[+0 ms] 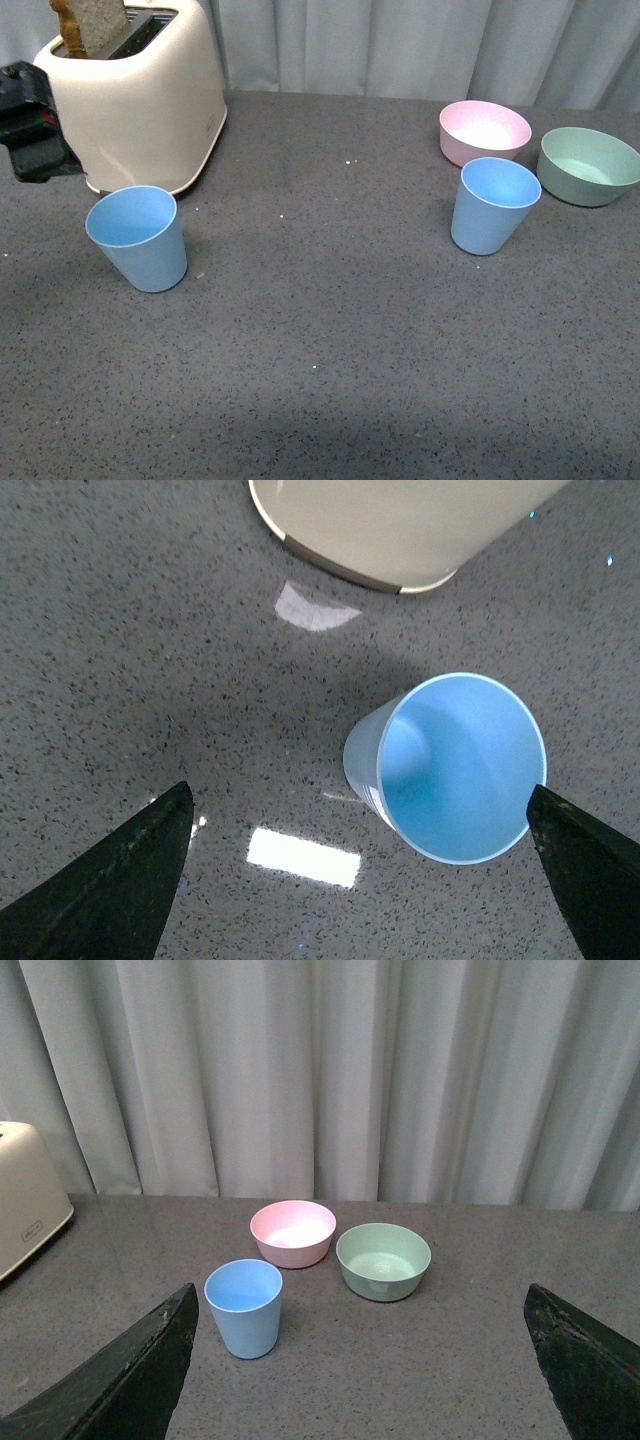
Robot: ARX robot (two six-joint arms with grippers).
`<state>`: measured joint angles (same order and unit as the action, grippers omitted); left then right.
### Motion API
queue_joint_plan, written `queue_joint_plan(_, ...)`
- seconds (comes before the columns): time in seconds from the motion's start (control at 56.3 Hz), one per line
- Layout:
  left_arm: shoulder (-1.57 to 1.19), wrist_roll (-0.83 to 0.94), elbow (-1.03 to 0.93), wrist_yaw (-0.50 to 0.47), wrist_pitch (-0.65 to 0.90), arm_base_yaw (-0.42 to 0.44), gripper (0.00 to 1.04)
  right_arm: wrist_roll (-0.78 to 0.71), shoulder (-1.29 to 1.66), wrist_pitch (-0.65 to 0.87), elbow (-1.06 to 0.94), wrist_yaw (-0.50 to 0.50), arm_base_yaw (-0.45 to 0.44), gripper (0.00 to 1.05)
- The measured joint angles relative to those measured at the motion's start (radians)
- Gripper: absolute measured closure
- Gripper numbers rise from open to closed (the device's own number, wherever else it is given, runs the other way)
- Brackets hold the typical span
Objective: Stack blue cups with both arms
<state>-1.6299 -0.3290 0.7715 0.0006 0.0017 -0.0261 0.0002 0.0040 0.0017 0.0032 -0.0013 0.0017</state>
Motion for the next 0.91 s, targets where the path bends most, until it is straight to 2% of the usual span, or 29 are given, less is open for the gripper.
queue_joint_plan(0.497, -0.287, -0.039, 0.192, 0.023, -0.107, -0.032, 0.07, 0.0, 0.0, 0.0, 0.0, 0.0, 0.0, 0.1)
queue_joint_plan(0.906, -0.333, -0.073, 0.267, 0.027, -0.181, -0.029, 0.66, 0.0, 0.0, 0.0, 0.0, 0.0, 0.0, 0.1)
